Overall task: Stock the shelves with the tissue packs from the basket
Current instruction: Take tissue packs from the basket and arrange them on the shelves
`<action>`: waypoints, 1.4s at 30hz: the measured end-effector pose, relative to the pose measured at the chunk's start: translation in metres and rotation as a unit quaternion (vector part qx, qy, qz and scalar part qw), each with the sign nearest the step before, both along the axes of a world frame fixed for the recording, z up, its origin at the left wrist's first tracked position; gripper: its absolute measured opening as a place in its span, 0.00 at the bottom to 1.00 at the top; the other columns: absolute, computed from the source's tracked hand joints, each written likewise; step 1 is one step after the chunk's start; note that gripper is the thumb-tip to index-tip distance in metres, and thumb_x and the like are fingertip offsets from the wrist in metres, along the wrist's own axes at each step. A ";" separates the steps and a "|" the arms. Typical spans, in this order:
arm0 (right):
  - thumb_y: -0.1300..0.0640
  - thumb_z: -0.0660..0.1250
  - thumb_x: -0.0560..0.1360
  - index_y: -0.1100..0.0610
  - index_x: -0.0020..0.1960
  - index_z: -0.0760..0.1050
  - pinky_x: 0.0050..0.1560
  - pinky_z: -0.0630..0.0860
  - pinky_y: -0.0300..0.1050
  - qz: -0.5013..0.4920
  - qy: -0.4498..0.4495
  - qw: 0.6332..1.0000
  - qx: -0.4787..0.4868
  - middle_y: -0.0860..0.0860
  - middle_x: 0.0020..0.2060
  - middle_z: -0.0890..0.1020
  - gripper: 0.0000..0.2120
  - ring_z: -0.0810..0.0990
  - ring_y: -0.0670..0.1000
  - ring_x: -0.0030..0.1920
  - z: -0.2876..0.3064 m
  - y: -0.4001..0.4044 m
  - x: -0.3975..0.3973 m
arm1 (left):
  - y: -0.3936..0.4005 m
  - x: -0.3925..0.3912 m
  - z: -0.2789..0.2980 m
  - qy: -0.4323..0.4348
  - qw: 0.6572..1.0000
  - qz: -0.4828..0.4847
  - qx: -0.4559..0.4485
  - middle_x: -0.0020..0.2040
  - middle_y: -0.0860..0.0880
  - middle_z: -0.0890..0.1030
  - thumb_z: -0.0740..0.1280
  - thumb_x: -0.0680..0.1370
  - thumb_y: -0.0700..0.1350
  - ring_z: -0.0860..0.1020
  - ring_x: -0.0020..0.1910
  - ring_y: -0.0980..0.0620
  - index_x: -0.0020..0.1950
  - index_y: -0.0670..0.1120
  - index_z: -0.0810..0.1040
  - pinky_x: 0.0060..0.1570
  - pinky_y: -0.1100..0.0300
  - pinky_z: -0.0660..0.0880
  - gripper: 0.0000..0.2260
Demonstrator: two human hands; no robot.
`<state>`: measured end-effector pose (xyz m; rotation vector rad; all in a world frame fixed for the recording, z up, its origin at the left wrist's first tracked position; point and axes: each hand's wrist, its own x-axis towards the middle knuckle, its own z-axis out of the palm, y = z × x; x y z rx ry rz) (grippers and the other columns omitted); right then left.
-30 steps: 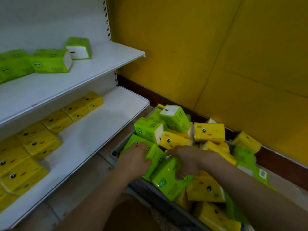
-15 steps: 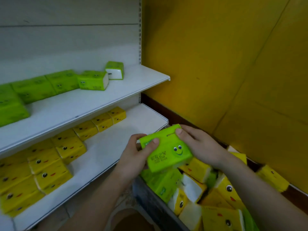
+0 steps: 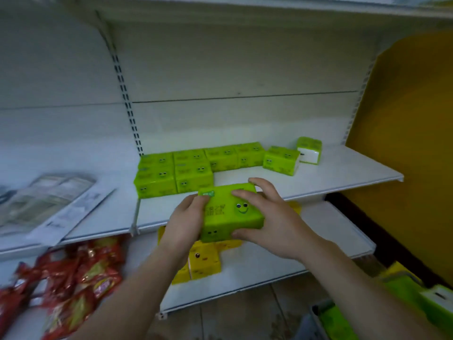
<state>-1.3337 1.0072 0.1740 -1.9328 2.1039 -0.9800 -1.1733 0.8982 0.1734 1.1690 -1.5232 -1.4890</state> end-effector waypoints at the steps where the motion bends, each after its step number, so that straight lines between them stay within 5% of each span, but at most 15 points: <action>1: 0.40 0.77 0.65 0.38 0.71 0.67 0.69 0.68 0.46 0.008 -0.011 1.000 -0.005 0.43 0.74 0.54 0.37 0.68 0.43 0.67 0.001 -0.018 0.007 | -0.010 0.013 0.004 -0.002 1.000 0.016 -0.010 0.53 0.52 0.82 0.64 0.70 0.59 0.80 0.55 0.48 0.51 0.56 0.81 0.59 0.42 0.76 0.14; 4: 0.41 0.77 0.65 0.39 0.71 0.67 0.69 0.68 0.44 0.031 -0.020 0.999 -0.017 0.43 0.75 0.54 0.37 0.68 0.45 0.68 0.000 -0.069 0.033 | -0.042 0.044 0.006 -0.033 0.994 0.085 -0.058 0.53 0.51 0.81 0.65 0.74 0.57 0.80 0.52 0.49 0.59 0.53 0.76 0.56 0.46 0.77 0.16; 8: 0.41 0.75 0.68 0.39 0.74 0.63 0.69 0.67 0.44 0.049 -0.022 0.999 -0.005 0.43 0.78 0.48 0.38 0.65 0.49 0.73 -0.017 -0.132 0.067 | -0.085 0.074 -0.001 -0.106 0.979 0.145 -0.100 0.46 0.50 0.81 0.65 0.78 0.51 0.79 0.47 0.49 0.52 0.48 0.77 0.45 0.53 0.73 0.08; 18: 0.39 0.63 0.77 0.43 0.77 0.59 0.67 0.70 0.50 0.029 0.043 0.998 0.034 0.49 0.80 0.46 0.31 0.60 0.53 0.76 -0.072 -0.202 0.096 | -0.157 0.099 -0.043 -0.289 0.944 0.079 -0.135 0.48 0.44 0.81 0.59 0.81 0.49 0.78 0.50 0.43 0.53 0.45 0.77 0.46 0.54 0.72 0.11; 23: 0.40 0.60 0.79 0.43 0.78 0.55 0.69 0.69 0.52 0.014 0.059 0.998 0.025 0.50 0.80 0.44 0.31 0.55 0.55 0.78 -0.078 -0.211 0.099 | -0.168 0.095 -0.049 -0.303 0.940 0.065 -0.143 0.48 0.44 0.82 0.57 0.83 0.51 0.78 0.49 0.43 0.54 0.45 0.78 0.47 0.54 0.73 0.13; 26: 0.40 0.60 0.79 0.43 0.79 0.51 0.70 0.67 0.53 0.016 0.049 0.998 0.023 0.51 0.80 0.46 0.33 0.54 0.56 0.78 -0.077 -0.206 0.097 | -0.169 0.093 -0.047 -0.305 0.939 0.076 -0.139 0.57 0.43 0.80 0.59 0.82 0.51 0.78 0.56 0.42 0.64 0.45 0.75 0.53 0.53 0.72 0.15; 28: 0.41 0.60 0.79 0.44 0.79 0.50 0.70 0.67 0.53 0.012 0.025 1.000 0.006 0.51 0.79 0.50 0.33 0.55 0.55 0.77 -0.070 -0.194 0.093 | -0.161 0.092 -0.043 -0.313 0.919 0.122 -0.205 0.64 0.43 0.76 0.61 0.81 0.49 0.75 0.62 0.42 0.71 0.44 0.70 0.58 0.51 0.71 0.19; 31: 0.43 0.60 0.79 0.49 0.78 0.59 0.70 0.68 0.51 -0.001 0.013 0.999 -0.043 0.52 0.75 0.62 0.29 0.61 0.53 0.75 -0.055 -0.166 0.077 | -0.133 0.076 -0.028 -0.275 0.875 0.163 -0.365 0.61 0.44 0.77 0.64 0.79 0.46 0.74 0.61 0.44 0.67 0.43 0.72 0.57 0.50 0.71 0.17; 34: 0.45 0.62 0.79 0.53 0.74 0.67 0.65 0.69 0.47 -0.044 -0.004 0.996 -0.073 0.51 0.66 0.74 0.26 0.71 0.52 0.68 -0.041 -0.125 0.051 | -0.092 0.039 -0.018 -0.199 0.888 0.094 -0.404 0.51 0.50 0.80 0.65 0.79 0.46 0.77 0.52 0.51 0.58 0.47 0.77 0.49 0.54 0.74 0.09; 38: 0.49 0.66 0.78 0.53 0.64 0.78 0.57 0.76 0.47 -0.110 -0.052 0.987 -0.103 0.46 0.49 0.84 0.16 0.80 0.47 0.53 -0.020 -0.052 0.013 | -0.027 -0.014 -0.017 -0.128 0.928 -0.060 -0.345 0.40 0.53 0.81 0.65 0.79 0.47 0.78 0.40 0.56 0.45 0.50 0.79 0.41 0.59 0.73 0.05; 42: 0.52 0.68 0.77 0.53 0.58 0.81 0.52 0.78 0.43 -0.204 -0.053 0.975 -0.067 0.47 0.44 0.85 0.11 0.82 0.45 0.45 -0.015 0.046 -0.027 | 0.042 -0.066 -0.044 -0.182 0.884 -0.310 -0.298 0.41 0.51 0.82 0.63 0.79 0.53 0.79 0.42 0.53 0.45 0.50 0.79 0.45 0.55 0.75 0.09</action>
